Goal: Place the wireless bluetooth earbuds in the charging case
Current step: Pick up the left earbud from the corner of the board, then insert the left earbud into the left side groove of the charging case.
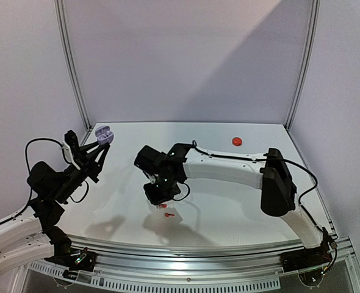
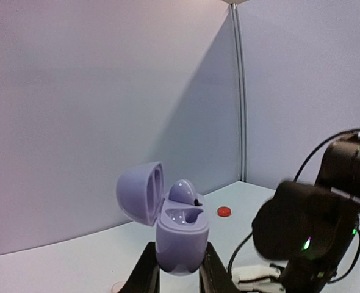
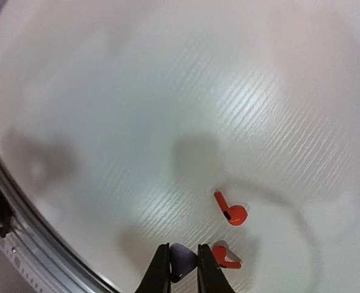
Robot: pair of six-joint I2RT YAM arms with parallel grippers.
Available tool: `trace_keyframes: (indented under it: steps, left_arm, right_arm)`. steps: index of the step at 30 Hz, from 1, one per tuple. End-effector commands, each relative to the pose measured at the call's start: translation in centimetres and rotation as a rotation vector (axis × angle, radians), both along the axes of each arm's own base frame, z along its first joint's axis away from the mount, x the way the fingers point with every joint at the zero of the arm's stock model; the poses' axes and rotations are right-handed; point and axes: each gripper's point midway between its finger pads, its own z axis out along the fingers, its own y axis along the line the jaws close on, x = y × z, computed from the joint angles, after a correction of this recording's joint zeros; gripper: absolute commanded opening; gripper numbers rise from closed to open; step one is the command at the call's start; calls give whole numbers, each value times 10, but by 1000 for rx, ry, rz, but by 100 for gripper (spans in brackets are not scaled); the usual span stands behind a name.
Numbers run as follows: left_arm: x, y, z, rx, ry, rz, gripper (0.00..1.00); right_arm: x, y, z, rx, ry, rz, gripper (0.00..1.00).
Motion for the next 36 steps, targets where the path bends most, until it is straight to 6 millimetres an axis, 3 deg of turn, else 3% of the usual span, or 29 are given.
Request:
trace_keyframes:
  steps: [1,4,5,8,9,12,14,18,22,24,26,30,36]
  left_arm:
    - [-4,-6,6,-1,-1,-59,0]
    - [-12,-16,13,0,-4,-134,0]
    - [-15,-20,16,-2,-7,-164,0]
    - [-27,-31,27,-4,-25,-262,0]
    - [-30,-34,30,-2,-33,-292,0]
    - [-46,-44,39,18,-69,-390,0]
    - [-57,-50,45,34,-99,-460,0]
    - [-83,-63,52,61,-120,-639,0]
    - [-86,-66,56,40,-100,-692,0]
    - [-86,-67,57,44,-115,-694,0]
    - [-88,-68,58,60,-143,-702,0]
    - [-89,-69,60,61,-140,-717,0]
    - [-92,-69,58,52,-102,-741,0]
  right_arm:
    - [6,15,133,243,-231,152,0]
    - [4,11,212,379,-383,226,0]
    - [2,8,245,442,-444,250,0]
    - [-9,7,315,588,-612,320,0]
    - [-15,5,347,668,-674,333,0]
    - [-37,5,396,780,-808,423,0]
    - [-55,11,411,824,-860,519,0]
    - [-73,21,422,873,-876,619,0]
    - [-95,38,411,879,-875,719,0]
    - [-102,47,397,836,-886,770,0]
    - [-104,52,386,797,-900,793,0]
    - [-106,53,383,791,-896,800,0]
    - [-106,45,370,703,-891,812,0]
